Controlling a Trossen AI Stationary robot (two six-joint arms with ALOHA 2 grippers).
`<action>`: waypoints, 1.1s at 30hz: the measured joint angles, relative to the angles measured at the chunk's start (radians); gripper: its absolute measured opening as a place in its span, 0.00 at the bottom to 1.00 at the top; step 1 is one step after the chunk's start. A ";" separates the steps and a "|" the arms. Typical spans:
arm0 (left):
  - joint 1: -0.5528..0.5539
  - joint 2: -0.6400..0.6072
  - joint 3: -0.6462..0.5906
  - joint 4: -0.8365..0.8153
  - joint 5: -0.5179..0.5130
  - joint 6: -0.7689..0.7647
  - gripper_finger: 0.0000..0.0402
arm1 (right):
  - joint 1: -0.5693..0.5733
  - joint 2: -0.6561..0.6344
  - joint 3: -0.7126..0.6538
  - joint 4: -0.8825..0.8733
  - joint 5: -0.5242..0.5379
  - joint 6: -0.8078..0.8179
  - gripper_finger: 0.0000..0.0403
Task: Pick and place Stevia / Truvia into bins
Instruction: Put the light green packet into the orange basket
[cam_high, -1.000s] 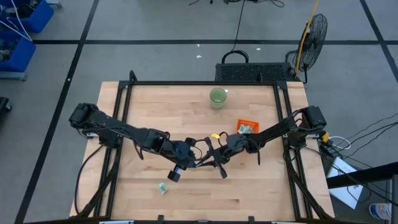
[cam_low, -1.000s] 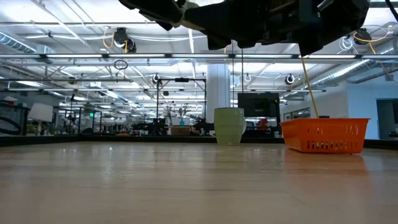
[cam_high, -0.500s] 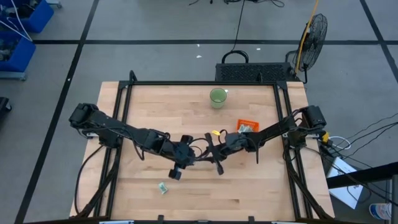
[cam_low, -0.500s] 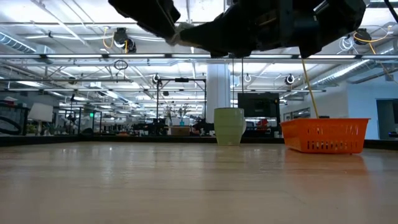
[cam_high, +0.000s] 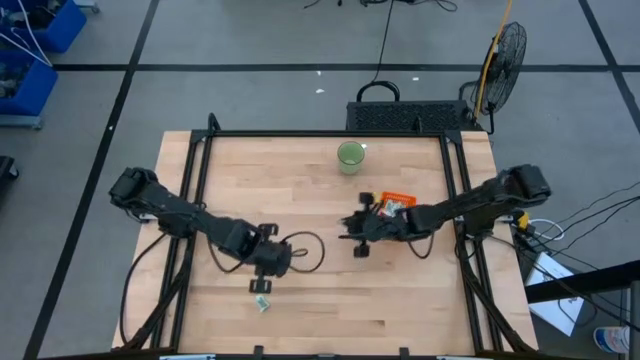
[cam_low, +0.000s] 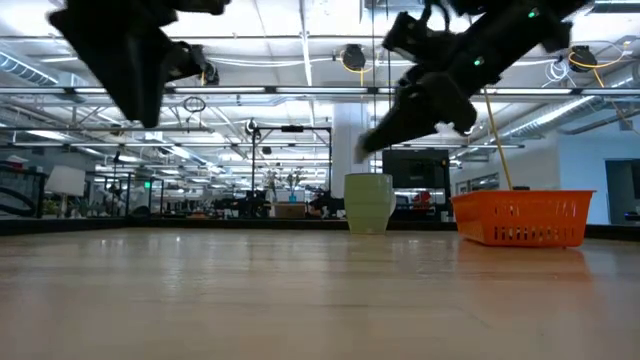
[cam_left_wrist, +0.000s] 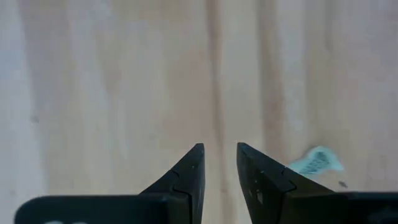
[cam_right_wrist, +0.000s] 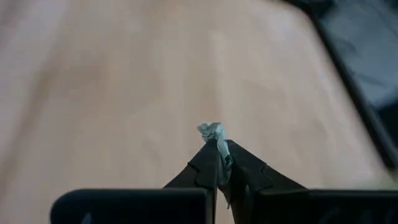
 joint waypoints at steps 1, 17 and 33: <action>-0.016 0.000 -0.006 0.011 0.000 -0.023 0.24 | 0.005 -0.029 0.000 -0.062 0.048 0.042 0.03; -0.192 0.000 -0.056 0.114 -0.116 -0.179 0.24 | 0.029 -0.295 -0.176 -0.567 0.145 0.678 0.03; -0.218 0.000 -0.056 0.113 -0.116 -0.242 0.24 | -0.035 -0.298 -0.207 -0.540 0.064 0.747 0.03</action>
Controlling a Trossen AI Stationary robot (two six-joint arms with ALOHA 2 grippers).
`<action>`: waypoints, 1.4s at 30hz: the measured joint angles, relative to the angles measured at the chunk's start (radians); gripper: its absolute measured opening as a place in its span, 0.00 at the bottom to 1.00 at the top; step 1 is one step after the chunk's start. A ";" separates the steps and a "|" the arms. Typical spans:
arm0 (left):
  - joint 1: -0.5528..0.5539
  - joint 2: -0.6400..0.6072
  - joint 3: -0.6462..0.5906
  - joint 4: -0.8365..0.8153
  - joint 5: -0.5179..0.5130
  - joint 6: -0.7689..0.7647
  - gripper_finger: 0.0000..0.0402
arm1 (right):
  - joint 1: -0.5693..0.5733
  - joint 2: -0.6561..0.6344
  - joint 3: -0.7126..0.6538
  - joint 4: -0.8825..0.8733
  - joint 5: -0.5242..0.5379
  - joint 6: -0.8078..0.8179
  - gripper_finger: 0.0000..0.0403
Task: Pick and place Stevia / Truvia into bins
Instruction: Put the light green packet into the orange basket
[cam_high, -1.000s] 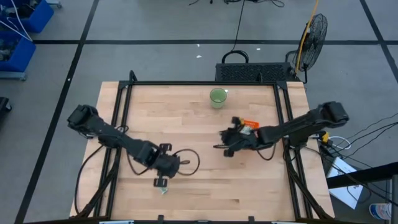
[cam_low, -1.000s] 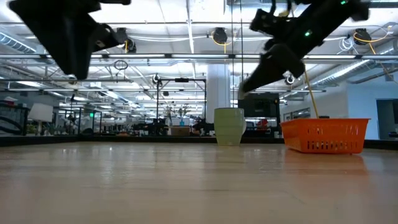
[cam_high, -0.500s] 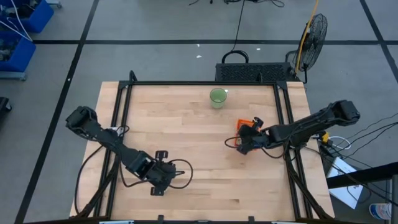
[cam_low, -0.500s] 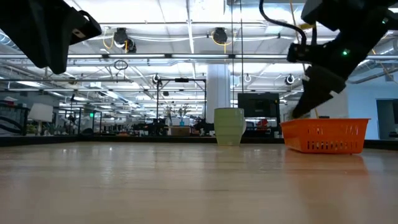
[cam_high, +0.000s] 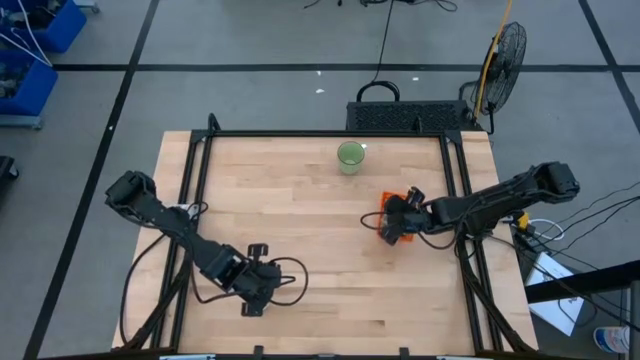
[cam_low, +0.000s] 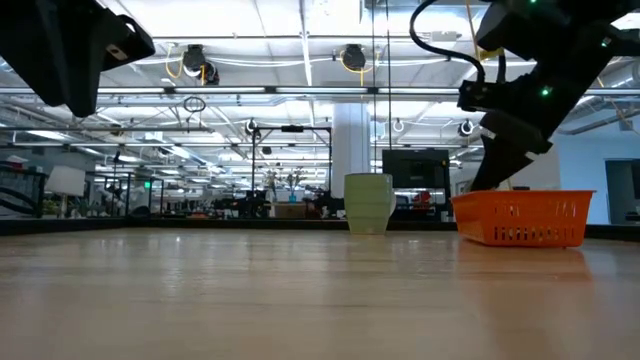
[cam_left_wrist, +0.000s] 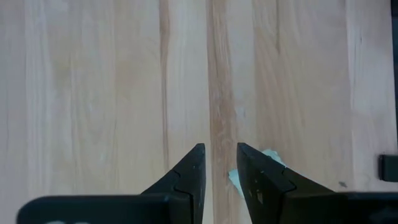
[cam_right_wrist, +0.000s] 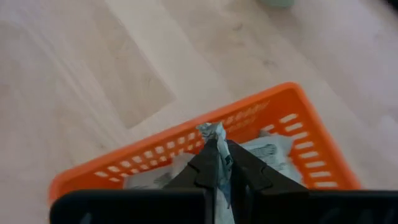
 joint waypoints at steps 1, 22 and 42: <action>-0.001 0.000 0.000 -0.001 0.000 0.000 0.24 | -0.003 0.000 0.000 0.004 -0.010 0.006 0.04; -0.033 0.000 0.000 0.003 -0.001 0.002 0.24 | -0.033 -0.052 0.000 0.007 -0.152 -0.012 0.27; -0.183 0.033 -0.001 0.032 -0.142 -0.243 0.24 | 0.089 -0.156 0.000 0.749 -0.130 -0.493 0.24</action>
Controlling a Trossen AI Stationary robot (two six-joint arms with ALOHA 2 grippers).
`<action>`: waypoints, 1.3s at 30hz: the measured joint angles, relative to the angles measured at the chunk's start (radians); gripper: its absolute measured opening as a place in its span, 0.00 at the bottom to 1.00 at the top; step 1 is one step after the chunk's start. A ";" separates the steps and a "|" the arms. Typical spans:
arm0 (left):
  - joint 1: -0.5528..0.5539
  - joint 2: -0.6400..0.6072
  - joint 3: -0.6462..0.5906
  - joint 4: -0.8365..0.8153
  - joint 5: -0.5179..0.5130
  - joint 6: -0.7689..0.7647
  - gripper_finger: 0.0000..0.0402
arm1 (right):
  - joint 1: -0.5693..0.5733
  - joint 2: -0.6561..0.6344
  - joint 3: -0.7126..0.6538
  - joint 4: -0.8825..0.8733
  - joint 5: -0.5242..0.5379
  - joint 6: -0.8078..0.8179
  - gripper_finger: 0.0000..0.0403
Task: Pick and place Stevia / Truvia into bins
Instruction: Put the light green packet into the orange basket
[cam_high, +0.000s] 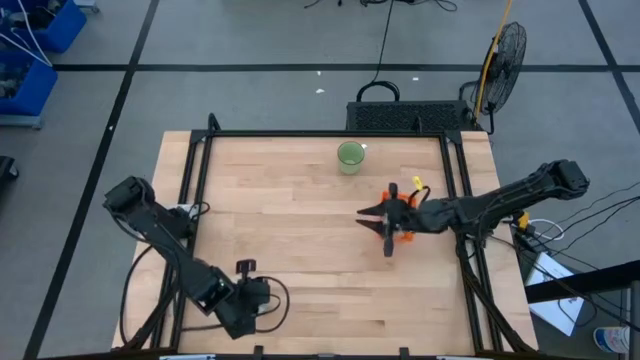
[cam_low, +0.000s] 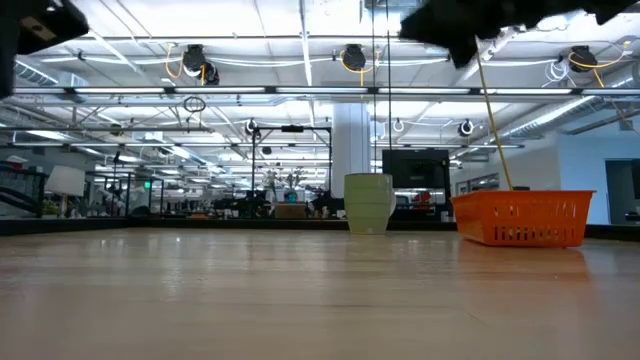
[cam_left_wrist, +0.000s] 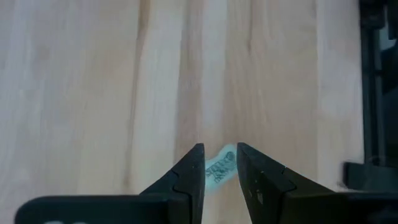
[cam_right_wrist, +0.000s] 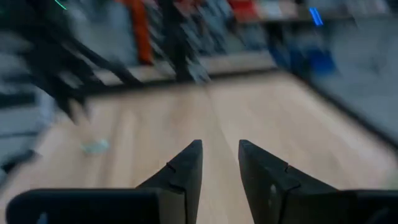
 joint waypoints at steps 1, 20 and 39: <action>-0.006 0.013 0.000 0.011 -0.003 -0.014 0.24 | 0.000 0.000 0.000 0.055 -0.030 -0.045 0.24; -0.065 0.202 0.000 0.141 -0.018 -0.101 0.24 | 0.000 0.001 0.000 0.121 -0.110 -0.131 0.24; -0.064 0.277 0.001 0.119 -0.025 -0.184 0.24 | 0.000 0.001 0.000 0.120 -0.111 -0.130 0.24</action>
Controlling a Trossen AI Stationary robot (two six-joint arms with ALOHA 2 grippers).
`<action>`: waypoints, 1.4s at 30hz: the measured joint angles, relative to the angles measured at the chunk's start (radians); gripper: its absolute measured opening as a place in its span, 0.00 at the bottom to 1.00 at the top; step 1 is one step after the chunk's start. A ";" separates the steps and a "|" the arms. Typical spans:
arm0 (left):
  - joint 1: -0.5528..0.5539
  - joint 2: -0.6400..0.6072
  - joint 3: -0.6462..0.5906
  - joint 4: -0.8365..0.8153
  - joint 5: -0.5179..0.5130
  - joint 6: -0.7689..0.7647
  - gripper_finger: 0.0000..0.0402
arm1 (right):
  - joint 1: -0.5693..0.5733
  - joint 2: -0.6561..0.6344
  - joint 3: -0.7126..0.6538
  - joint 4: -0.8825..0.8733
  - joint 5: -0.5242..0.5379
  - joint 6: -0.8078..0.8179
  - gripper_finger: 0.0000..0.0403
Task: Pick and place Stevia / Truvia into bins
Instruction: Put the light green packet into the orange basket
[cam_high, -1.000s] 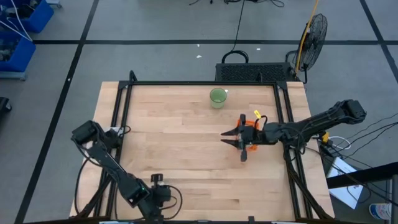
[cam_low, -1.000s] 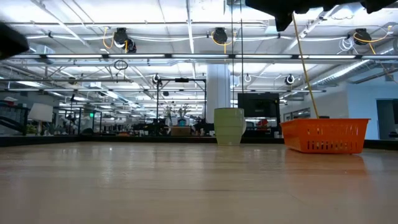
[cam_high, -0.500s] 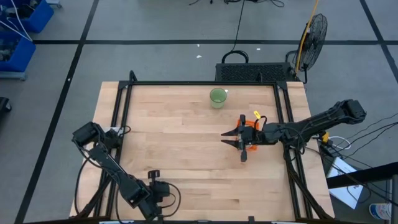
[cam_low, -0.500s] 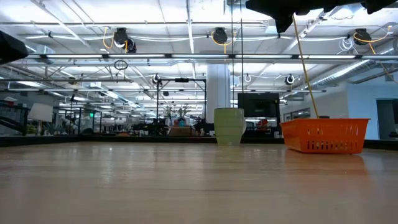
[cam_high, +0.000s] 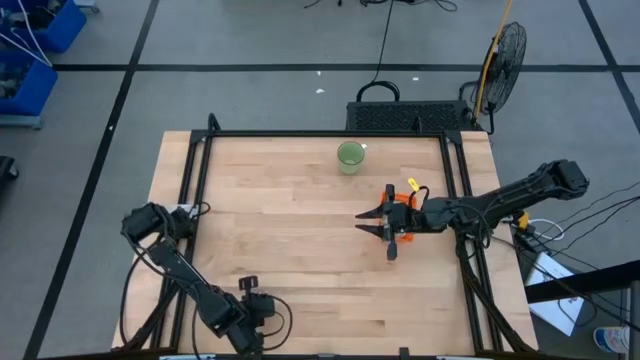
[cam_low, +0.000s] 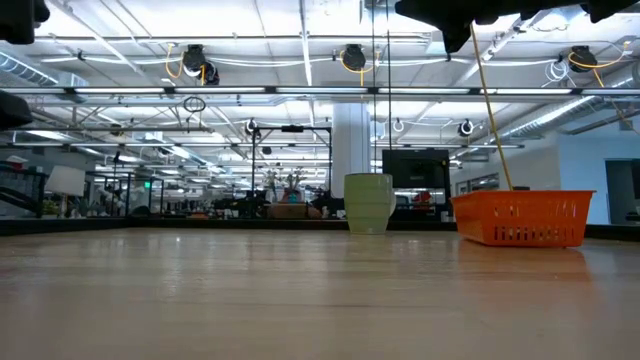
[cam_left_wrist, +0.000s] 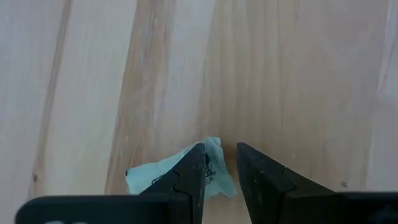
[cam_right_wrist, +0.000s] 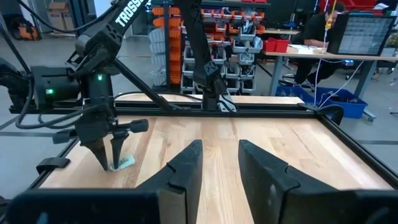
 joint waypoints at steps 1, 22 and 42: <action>0.000 0.002 0.000 0.000 0.001 -0.001 0.24 | 0.000 0.000 0.000 0.000 0.000 0.000 0.24; 0.065 -0.172 0.019 -0.083 -0.137 0.309 0.01 | 0.000 0.037 0.000 0.025 0.005 -0.055 0.24; 0.568 -0.505 0.006 0.228 0.392 0.829 0.01 | 0.027 0.476 0.045 0.565 -0.153 -0.602 0.24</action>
